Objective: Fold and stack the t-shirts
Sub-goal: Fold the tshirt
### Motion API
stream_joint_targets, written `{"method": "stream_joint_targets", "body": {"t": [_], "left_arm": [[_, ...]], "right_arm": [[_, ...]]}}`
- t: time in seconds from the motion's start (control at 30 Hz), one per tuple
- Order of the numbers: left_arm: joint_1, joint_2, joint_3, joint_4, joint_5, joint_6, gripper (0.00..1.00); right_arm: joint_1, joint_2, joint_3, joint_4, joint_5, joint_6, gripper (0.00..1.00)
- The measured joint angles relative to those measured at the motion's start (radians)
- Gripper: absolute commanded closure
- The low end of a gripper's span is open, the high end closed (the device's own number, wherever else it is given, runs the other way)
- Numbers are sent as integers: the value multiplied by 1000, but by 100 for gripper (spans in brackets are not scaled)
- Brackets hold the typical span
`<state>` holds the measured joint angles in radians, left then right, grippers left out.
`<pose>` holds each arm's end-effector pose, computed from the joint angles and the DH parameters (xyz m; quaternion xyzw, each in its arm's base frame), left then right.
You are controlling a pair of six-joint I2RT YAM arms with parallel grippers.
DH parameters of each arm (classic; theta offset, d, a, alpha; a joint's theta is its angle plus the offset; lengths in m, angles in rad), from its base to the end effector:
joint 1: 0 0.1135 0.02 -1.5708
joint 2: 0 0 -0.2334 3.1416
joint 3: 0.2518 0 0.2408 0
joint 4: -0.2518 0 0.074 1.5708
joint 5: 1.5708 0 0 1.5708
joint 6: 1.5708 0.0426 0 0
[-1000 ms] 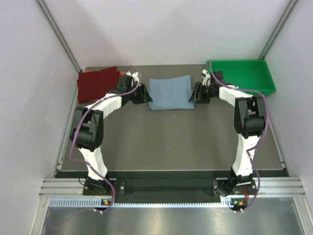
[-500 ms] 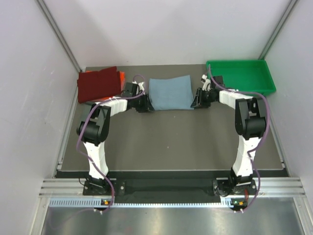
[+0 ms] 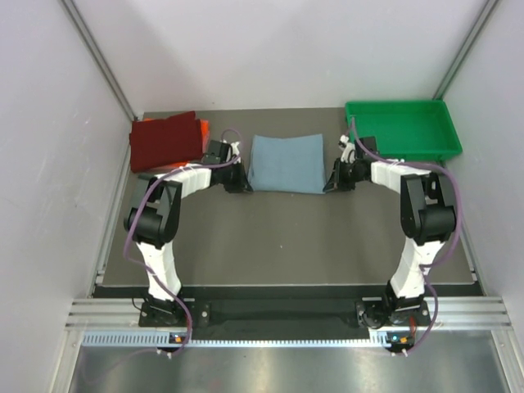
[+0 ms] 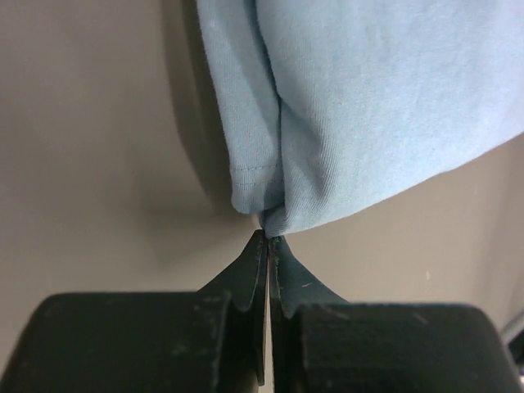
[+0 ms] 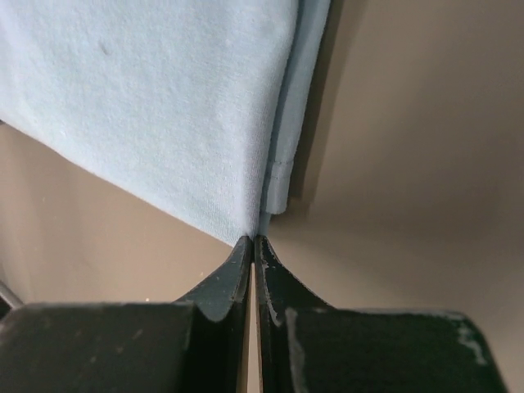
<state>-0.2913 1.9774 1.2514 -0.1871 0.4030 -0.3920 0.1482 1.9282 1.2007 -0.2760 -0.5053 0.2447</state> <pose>0.3743 -0.1297 0.1283 0.0179 0.9293 -0.2845 0.2347 0.3684 0.0758 0.1280 -0.0250 0.9319 0.2883 0.2189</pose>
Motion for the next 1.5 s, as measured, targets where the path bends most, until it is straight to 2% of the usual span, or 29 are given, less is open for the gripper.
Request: {"method": "stream_joint_targets", "body": {"t": [0.3, 0.33, 0.37, 0.47, 0.57, 0.67, 0.77, 0.87, 0.93, 1.03, 1.23, 1.5], "left_arm": [[-14, -189, -175, -87, 45, -32, 99], [-15, -203, -192, -97, 52, -35, 87], [-18, -217, -211, -113, 57, -37, 80], [-17, -256, -246, -182, 42, -50, 66], [-14, -283, -237, -250, 15, -52, 59], [-11, -283, -148, -324, -17, -42, 57], [-8, -245, 37, -367, -28, -7, 57], [-3, -157, 241, -356, -40, 38, 55], [3, -84, 356, -349, -47, 70, 54], [14, 40, 483, -343, -52, 117, 53], [36, 229, 566, -345, -40, 179, 50], [44, 327, 629, -327, -27, 196, 49]], "right_arm": [[11, -222, -245, 1, 6, 30, 100], [14, -252, -276, 1, 7, 34, 89], [16, -276, -301, 2, 6, 40, 85], [19, -339, -371, -13, 27, 40, 72], [19, -355, -388, -39, 45, 34, 63], [19, -360, -382, -43, 54, 26, 59], [19, -360, -332, -46, 57, 17, 59], [19, -321, -204, -25, 53, 11, 57], [19, -274, -116, 11, 47, 9, 52], [19, -197, -16, 61, 43, 8, 51], [19, -49, 101, 91, 41, -18, 50], [16, 104, 164, 125, 56, -35, 50]]}}
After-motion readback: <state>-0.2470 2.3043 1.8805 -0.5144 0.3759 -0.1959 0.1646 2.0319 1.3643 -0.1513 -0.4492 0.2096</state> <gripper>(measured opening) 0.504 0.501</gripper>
